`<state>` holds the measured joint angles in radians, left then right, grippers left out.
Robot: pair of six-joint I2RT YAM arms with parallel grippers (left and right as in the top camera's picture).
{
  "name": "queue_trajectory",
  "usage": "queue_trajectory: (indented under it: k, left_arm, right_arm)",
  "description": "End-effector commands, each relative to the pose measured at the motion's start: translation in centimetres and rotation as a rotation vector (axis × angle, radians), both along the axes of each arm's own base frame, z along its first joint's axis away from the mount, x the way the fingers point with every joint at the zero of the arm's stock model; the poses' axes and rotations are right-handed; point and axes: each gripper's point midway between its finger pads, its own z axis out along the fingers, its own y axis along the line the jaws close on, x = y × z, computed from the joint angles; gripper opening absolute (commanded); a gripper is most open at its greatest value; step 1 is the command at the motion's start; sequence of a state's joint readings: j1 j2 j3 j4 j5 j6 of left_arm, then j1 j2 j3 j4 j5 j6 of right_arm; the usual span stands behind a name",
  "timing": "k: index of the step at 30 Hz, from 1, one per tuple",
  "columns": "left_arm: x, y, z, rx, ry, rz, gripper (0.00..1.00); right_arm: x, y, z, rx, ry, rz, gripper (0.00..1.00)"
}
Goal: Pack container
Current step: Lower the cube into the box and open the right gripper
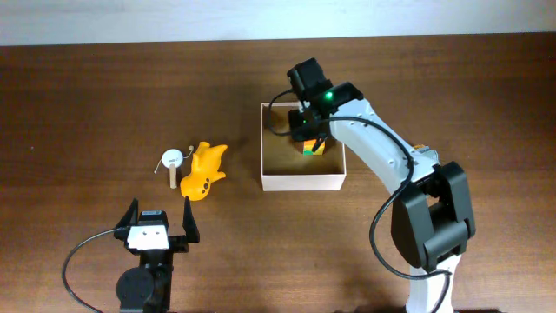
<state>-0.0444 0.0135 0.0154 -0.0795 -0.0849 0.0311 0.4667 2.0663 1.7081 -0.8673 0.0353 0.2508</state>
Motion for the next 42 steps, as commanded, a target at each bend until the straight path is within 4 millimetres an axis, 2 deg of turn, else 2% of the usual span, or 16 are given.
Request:
queue_trajectory:
  k: [1, 7, 11, 16, 32, 42]
  left_arm:
    - [0.0, -0.2, -0.1, 0.014, -0.002, -0.012, 0.99]
    - [0.0, -0.2, -0.1, 0.014, -0.002, -0.012, 0.99]
    - [0.0, -0.2, -0.1, 0.014, -0.002, -0.012, 0.99]
    - [0.0, -0.2, -0.1, 0.014, -0.002, -0.012, 0.99]
    - [0.0, -0.2, -0.1, 0.014, -0.002, -0.012, 0.99]
    - [0.0, -0.2, -0.1, 0.014, -0.002, -0.012, 0.99]
  right_arm:
    - [-2.0, 2.3, -0.5, 0.041, 0.054, 0.073, 0.16]
    - [-4.2, 3.8, -1.9, 0.032, 0.099, 0.122, 0.05]
    - [-5.4, 2.9, -3.5, 0.001, 0.139, 0.118, 0.04]
    - [-5.7, 0.8, -5.1, -0.06, 0.153, 0.086, 0.04]
    - [-1.0, -2.5, -4.4, -0.124, 0.006, 0.081, 0.04]
    - [0.2, -4.1, -4.2, -0.147, -0.022, 0.089, 0.04]
